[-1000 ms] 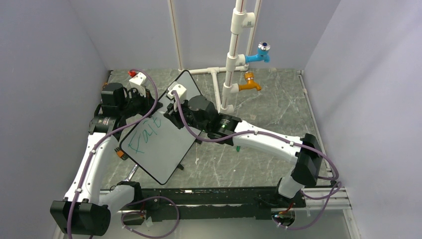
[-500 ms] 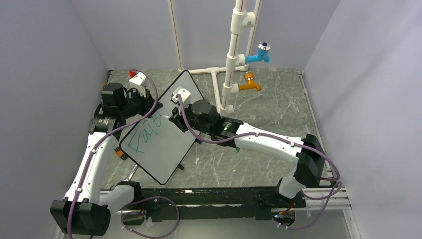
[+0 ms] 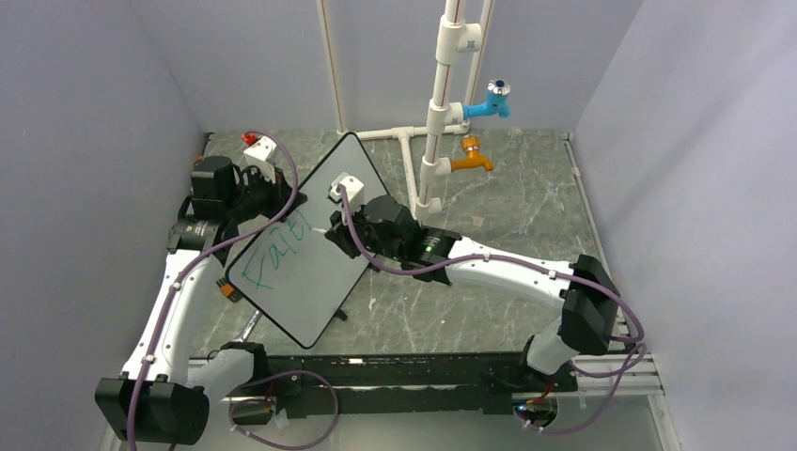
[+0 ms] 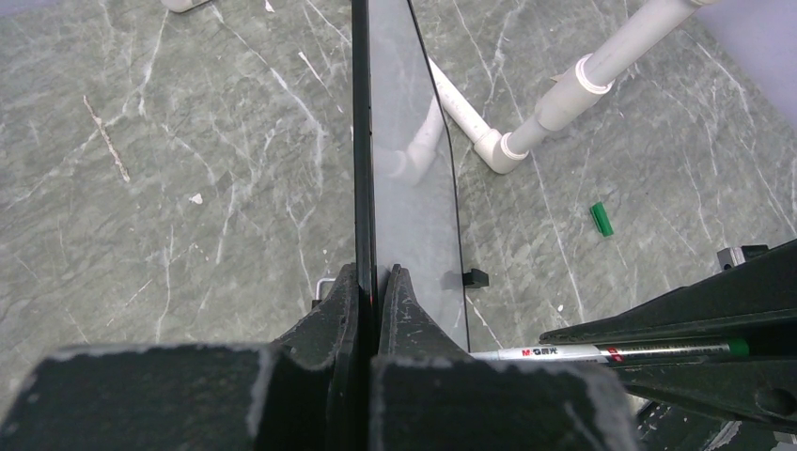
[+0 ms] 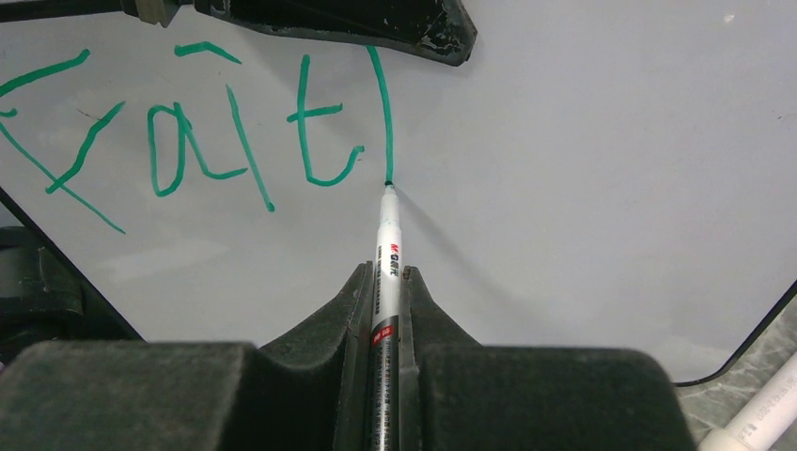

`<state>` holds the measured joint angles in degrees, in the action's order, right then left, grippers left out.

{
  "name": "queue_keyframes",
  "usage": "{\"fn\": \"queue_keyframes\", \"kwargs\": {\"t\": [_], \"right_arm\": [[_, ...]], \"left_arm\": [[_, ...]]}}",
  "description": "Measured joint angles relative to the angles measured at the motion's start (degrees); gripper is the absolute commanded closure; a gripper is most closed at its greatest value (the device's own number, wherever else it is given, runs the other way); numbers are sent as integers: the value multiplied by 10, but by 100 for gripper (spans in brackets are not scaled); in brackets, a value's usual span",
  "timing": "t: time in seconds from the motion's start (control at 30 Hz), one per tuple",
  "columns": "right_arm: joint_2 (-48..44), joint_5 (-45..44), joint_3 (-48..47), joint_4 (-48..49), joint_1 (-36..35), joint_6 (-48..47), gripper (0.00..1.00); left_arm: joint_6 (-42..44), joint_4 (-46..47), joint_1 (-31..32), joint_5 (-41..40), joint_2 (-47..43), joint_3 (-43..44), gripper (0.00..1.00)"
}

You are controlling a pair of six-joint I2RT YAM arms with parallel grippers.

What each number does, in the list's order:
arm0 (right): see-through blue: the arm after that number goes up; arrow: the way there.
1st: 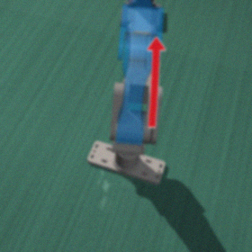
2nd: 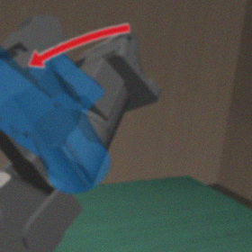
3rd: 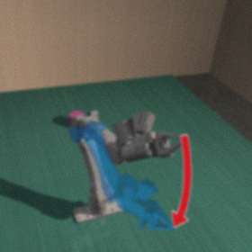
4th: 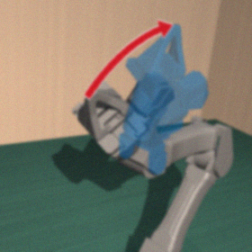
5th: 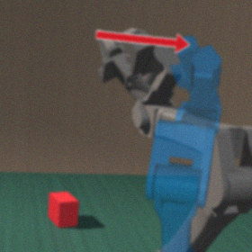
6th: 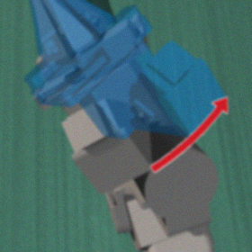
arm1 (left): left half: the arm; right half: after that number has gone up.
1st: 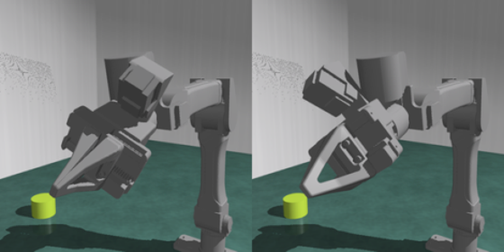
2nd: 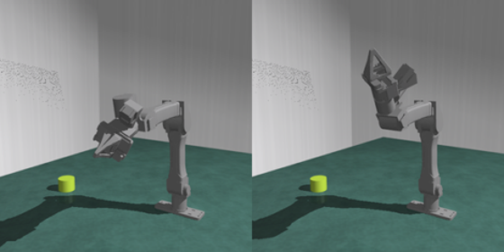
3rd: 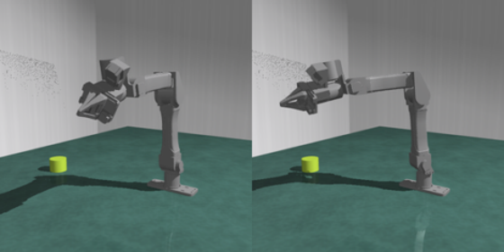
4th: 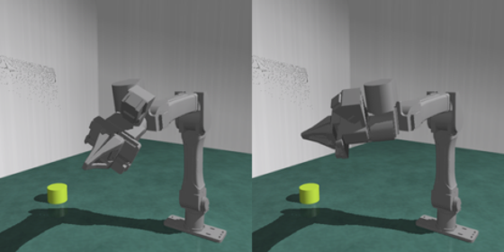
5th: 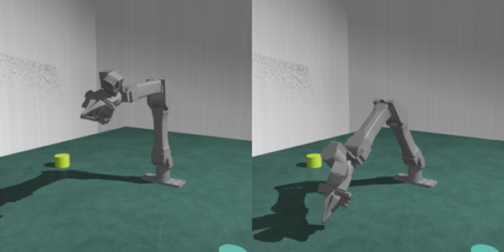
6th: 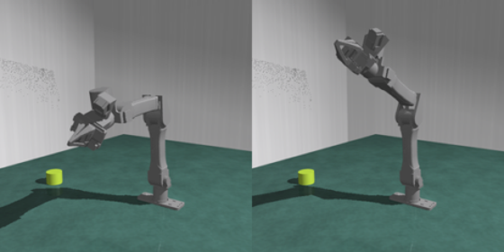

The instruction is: Write a sentence on the whiteboard

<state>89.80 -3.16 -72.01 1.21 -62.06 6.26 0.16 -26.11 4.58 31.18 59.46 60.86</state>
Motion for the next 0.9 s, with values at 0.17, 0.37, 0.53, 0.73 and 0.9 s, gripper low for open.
{"fn": "queue_keyframes", "kwargs": {"t": [0.17, 0.37, 0.53, 0.73, 0.9], "right_arm": [[0, 0, 0, 0, 0, -1, 100], [0, 0, -11, -12, 0, -8, 100], [6, 0, -35, -12, 0, -13, 100], [14, 0, -56, -12, 0, -19, 100], [19, -9, -70, -12, 0, -27, 100]], "left_arm": [[0, 0, 0, 0, 0, 0, 100], [-1, 0, 0, 2, 0, 0, 100], [-2, 0, 0, 3, 0, 0, 100], [-2, 0, 0, 2, 0, 0, 100], [-2, 0, 0, 2, 0, 0, 100]]}}
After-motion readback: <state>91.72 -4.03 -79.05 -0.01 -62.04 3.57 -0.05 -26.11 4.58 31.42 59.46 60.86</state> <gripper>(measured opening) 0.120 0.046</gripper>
